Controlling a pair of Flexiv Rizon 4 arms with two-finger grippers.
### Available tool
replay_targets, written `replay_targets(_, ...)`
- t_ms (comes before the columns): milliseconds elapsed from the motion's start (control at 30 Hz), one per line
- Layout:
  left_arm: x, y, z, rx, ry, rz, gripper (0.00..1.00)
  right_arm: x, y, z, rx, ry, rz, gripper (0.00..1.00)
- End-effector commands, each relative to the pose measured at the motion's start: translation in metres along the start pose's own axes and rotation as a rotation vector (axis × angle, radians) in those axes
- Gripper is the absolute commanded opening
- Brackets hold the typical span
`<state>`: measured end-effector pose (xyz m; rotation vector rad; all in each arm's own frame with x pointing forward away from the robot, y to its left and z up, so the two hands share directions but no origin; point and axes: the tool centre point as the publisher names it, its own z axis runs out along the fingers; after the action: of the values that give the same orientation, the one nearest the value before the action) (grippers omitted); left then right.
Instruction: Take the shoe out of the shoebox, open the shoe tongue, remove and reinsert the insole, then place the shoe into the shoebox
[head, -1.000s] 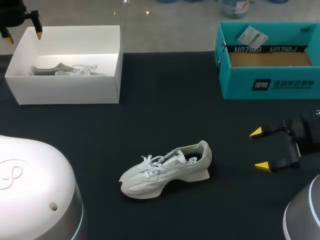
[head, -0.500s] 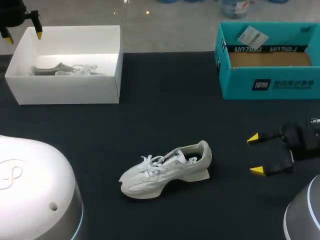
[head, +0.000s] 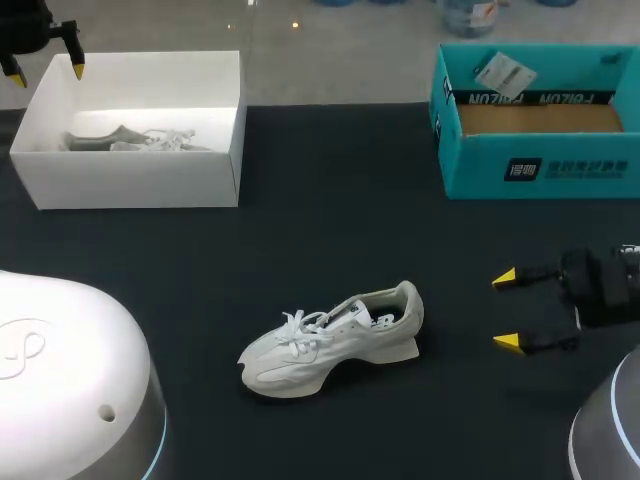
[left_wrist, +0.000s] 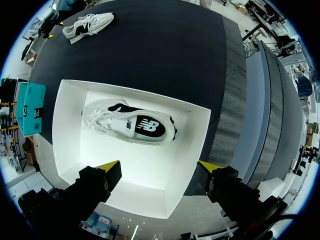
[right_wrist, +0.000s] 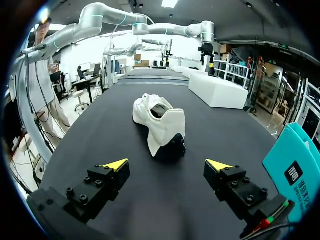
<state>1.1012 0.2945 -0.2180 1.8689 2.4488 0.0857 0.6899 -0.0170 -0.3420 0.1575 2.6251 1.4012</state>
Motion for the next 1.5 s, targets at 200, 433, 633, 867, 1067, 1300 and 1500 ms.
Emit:
replay_targets(200, 0.000, 0.000, 0.000, 0.000, 0.001, 0.001, 1.00, 0.000, 0.001, 0.001, 0.004, -0.001, 0.000, 1.00)
replay_targets(433, 0.000, 0.000, 0.000, 0.000, 0.001, 0.001, 1.00, 0.000, 0.001, 0.001, 0.004, -0.001, 0.000, 1.00)
replay_targets(633, 0.000, 0.000, 0.000, 0.000, 0.001, 0.001, 1.00, -0.012, 0.001, 0.030, -0.022, 0.097, -0.021, 1.00)
replay_targets(867, 0.000, 0.000, 0.000, 0.000, 0.001, 0.001, 1.00, -0.026, -0.006, 0.051, -0.039, 0.172, -0.036, 1.00)
replay_targets(1067, 0.000, 0.000, 0.000, 0.000, 0.001, 0.001, 1.00, -0.034, -0.011, 0.067, -0.022, 0.233, -0.056, 1.00)
replay_targets(1300, 0.000, 0.000, 0.000, 0.000, 0.001, 0.001, 1.00, -0.031, -0.004, 0.078, -0.050, 0.222, -0.066, 1.00)
replay_targets(1500, 0.000, 0.000, 0.000, 0.000, 0.001, 0.001, 1.00, -0.027, -0.001, 0.101, -0.079, 0.255, -0.083, 1.00)
